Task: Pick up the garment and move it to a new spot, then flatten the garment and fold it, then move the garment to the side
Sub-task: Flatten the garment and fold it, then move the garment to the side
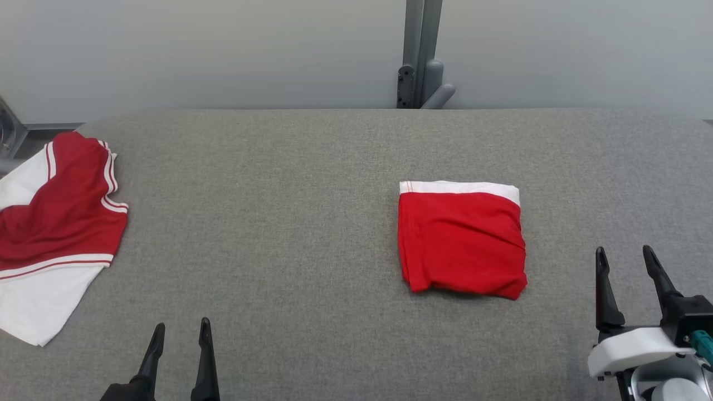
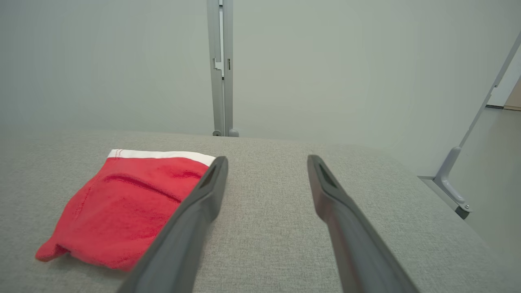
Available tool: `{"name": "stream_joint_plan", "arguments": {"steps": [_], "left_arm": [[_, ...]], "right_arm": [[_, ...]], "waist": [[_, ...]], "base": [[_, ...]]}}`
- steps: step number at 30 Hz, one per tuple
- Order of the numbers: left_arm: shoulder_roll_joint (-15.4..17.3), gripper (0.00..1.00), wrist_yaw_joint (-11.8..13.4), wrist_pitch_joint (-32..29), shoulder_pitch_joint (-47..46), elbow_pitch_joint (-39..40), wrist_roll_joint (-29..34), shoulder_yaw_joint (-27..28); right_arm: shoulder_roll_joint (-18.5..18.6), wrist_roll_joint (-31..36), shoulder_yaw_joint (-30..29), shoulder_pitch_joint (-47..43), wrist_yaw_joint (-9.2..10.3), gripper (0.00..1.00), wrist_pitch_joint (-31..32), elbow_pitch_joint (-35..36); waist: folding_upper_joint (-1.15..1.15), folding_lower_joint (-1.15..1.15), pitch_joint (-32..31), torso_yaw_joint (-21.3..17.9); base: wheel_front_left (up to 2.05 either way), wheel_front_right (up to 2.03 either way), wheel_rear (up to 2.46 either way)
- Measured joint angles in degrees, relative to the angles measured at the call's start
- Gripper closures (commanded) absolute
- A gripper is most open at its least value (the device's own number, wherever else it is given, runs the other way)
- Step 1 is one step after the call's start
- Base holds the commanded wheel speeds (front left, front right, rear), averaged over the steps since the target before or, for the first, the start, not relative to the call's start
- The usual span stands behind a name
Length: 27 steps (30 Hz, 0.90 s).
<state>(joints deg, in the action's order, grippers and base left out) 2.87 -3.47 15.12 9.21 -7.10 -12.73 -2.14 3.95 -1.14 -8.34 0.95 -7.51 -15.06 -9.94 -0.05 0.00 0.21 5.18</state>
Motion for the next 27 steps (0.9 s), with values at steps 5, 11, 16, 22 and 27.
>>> {"name": "stream_joint_plan", "arguments": {"steps": [5,11,16,22,27], "left_arm": [[0.0,0.00,-1.6,0.0,0.0,-1.7,0.7,1.2],[0.0,0.00,-3.1,0.0,-1.1,-3.0,0.9,2.1],[0.0,0.00,-3.7,0.0,-2.3,-3.4,1.2,1.7],[0.0,0.00,-3.8,0.0,-2.4,-3.5,1.1,1.4],[0.0,0.00,-3.8,0.0,-2.3,-3.0,0.5,1.0]], "right_arm": [[-0.4,2.0,-1.4,-2.9,0.00,0.00,0.0,-0.5],[-0.7,2.3,-1.8,-3.3,0.00,0.00,0.0,-2.9],[-1.0,2.3,-1.8,-3.4,0.00,0.00,0.0,-3.1],[-1.0,1.4,-0.8,-3.3,0.00,0.00,0.0,-4.2],[-1.0,-5.1,1.6,1.6,0.01,0.00,2.9,-8.2]], "waist": [[0.00,0.00,-0.6,0.1],[0.00,0.00,-0.9,0.5],[0.00,0.00,-0.9,0.1],[0.00,0.00,-0.8,-0.7],[0.00,0.00,0.1,-0.8]], "base": [[0.00,0.00,0.00],[0.00,0.00,0.00],[0.00,0.00,0.00],[0.00,0.00,0.00],[0.00,0.00,0.00]]}}
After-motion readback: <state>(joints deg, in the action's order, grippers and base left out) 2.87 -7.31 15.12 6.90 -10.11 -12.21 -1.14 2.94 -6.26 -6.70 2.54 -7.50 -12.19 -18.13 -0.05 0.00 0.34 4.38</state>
